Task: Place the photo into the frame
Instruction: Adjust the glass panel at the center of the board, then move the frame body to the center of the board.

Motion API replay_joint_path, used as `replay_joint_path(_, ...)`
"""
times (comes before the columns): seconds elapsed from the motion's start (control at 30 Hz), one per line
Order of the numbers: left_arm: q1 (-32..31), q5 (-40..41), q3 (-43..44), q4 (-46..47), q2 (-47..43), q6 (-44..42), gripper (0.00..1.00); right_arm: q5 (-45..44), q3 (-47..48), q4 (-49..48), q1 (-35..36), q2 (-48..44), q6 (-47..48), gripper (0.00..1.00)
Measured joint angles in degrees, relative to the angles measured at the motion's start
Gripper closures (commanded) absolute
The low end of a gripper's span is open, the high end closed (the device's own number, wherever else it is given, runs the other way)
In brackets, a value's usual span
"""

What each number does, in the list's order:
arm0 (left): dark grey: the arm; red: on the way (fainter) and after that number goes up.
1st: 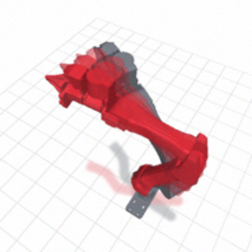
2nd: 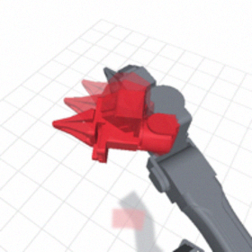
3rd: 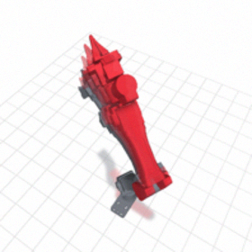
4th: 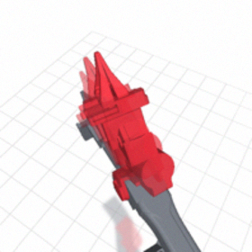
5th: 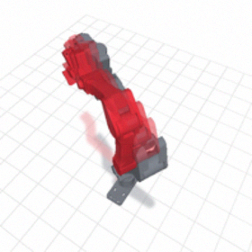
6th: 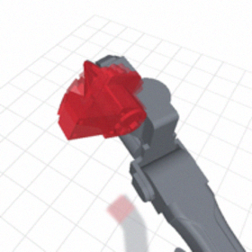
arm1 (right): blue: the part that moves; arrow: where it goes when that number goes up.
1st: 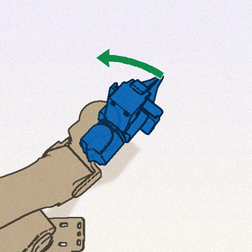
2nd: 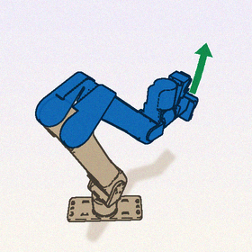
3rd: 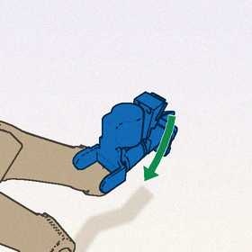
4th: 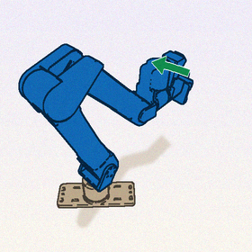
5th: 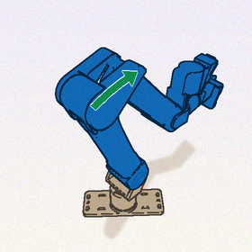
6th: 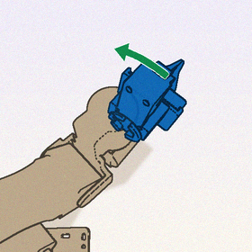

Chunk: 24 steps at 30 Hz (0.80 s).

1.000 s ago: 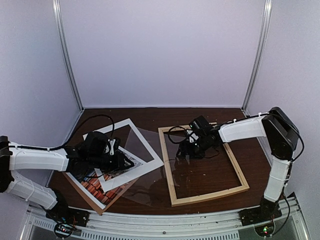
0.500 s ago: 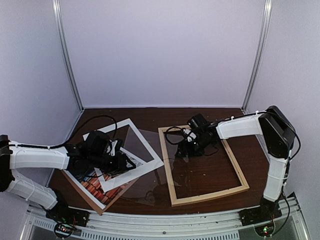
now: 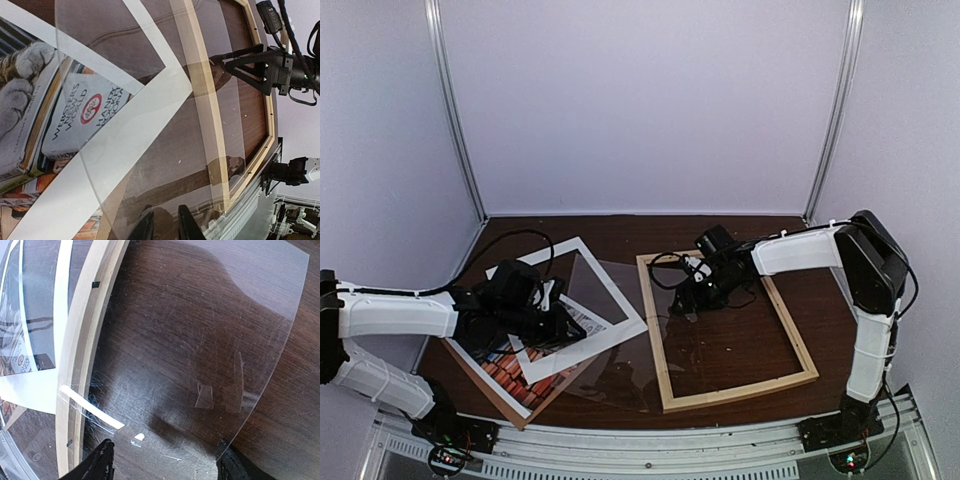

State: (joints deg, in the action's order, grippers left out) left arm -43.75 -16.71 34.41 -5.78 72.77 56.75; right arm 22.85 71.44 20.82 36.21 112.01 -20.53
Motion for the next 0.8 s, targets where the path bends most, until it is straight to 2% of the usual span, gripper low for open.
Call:
replay_joint_path(0.2, 0.2, 0.0, 0.0, -0.3, -0.2, 0.6, 1.0, 0.3, 0.3, 0.4, -0.2, 0.2, 0.7, 0.3)
replay_joint_path(0.5, 0.2, 0.0, 0.0, -0.3, -4.0, 2.1, 1.0, -0.2, 0.3, 2.9, -1.6, -1.0, 0.7, 0.25)
replay_joint_path(0.8, 0.2, 1.1, -1.9, 3.5, -9.7, 2.1, 1.0, -6.6, -2.4, 8.7, -9.6, -14.1, 0.7, 0.22)
